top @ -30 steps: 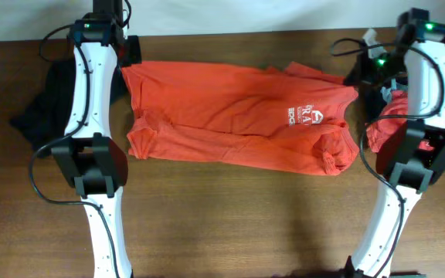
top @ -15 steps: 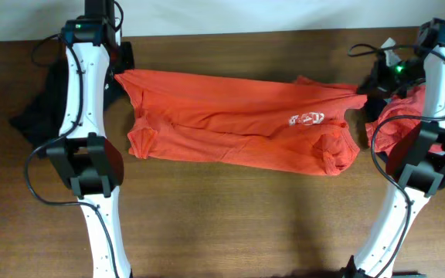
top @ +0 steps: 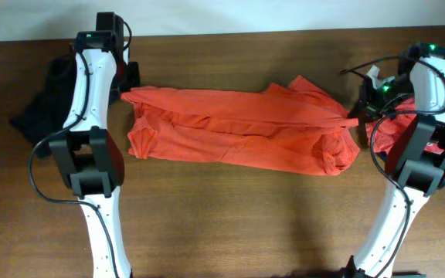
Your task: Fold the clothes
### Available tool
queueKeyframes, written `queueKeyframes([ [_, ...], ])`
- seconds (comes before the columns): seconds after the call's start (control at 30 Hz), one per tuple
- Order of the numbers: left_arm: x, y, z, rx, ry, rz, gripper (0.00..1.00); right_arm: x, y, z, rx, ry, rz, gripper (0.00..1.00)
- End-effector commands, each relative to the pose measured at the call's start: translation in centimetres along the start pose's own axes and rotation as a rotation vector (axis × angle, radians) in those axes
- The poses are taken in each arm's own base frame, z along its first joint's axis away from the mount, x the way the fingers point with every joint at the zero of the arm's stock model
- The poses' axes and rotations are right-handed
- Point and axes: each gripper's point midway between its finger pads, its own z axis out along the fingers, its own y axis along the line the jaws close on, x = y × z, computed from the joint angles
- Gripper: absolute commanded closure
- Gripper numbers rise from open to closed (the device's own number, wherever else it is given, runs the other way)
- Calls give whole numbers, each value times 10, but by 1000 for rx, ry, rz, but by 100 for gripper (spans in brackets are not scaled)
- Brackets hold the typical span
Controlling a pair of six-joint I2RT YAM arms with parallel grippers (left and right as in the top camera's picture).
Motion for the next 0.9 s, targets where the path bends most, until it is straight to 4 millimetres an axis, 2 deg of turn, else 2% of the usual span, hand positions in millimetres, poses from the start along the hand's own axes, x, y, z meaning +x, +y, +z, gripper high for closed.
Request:
queueKeyframes([
  [0.0, 1, 1, -7, 0, -9, 19, 99, 3, -12, 0, 46, 4, 11, 96],
  [0.37, -2, 2, -6, 1, -20, 16, 99, 1, -17, 3, 69, 0, 10, 95],
  [0.43, -2, 2, -6, 0, -19, 16, 99, -4, -16, 0, 70, -19, 0, 79],
  [0.47, -2, 2, -6, 1, -19, 16, 99, -7, -15, -3, 70, -33, -6, 75],
  [0.57, -2, 2, -6, 1, -19, 16, 99, -25, -7, -25, 85, -116, -45, 64],
  [0.67, -2, 2, -6, 1, -19, 16, 99, -51, 12, -61, 106, -249, -118, 49],
  [0.77, -2, 2, -6, 1, -20, 16, 99, -74, 37, -87, 130, -372, -206, 45],
  [0.87, -3, 2, -6, 1, -23, 15, 99, -95, 65, -92, 139, -457, -298, 45],
])
